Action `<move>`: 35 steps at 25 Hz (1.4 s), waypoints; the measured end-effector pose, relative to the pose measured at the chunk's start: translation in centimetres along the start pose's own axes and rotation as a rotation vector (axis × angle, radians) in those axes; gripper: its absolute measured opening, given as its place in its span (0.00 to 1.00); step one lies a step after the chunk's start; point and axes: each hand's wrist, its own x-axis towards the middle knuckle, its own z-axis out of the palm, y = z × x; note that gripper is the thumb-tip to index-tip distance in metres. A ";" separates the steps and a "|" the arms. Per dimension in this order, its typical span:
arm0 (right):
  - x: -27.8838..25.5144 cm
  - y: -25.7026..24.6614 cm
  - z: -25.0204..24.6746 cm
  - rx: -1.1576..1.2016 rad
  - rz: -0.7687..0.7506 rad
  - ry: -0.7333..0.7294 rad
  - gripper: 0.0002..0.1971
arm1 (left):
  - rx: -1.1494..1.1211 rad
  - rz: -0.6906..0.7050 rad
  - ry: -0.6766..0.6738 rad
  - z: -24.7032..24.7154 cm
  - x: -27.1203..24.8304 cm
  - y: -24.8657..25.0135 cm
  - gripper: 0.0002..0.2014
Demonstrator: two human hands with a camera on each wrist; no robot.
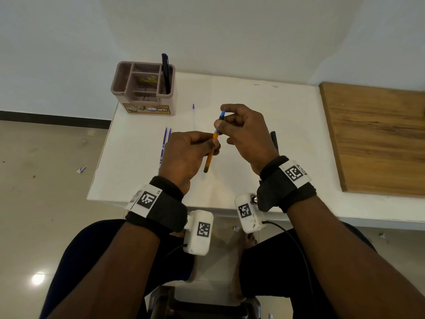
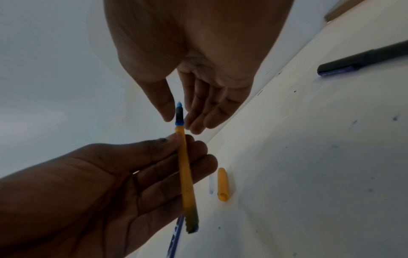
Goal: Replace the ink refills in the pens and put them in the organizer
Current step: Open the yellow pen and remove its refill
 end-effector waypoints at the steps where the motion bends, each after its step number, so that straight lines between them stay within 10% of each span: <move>1: 0.0 0.0 0.1 -0.007 -0.009 0.005 0.18 | -0.007 0.000 0.004 -0.1 -0.1 0.1 0.08; 35: 2.1 -0.1 -1.1 0.269 -0.030 0.344 0.12 | -0.050 -0.044 0.130 -2.2 -0.5 -0.6 0.12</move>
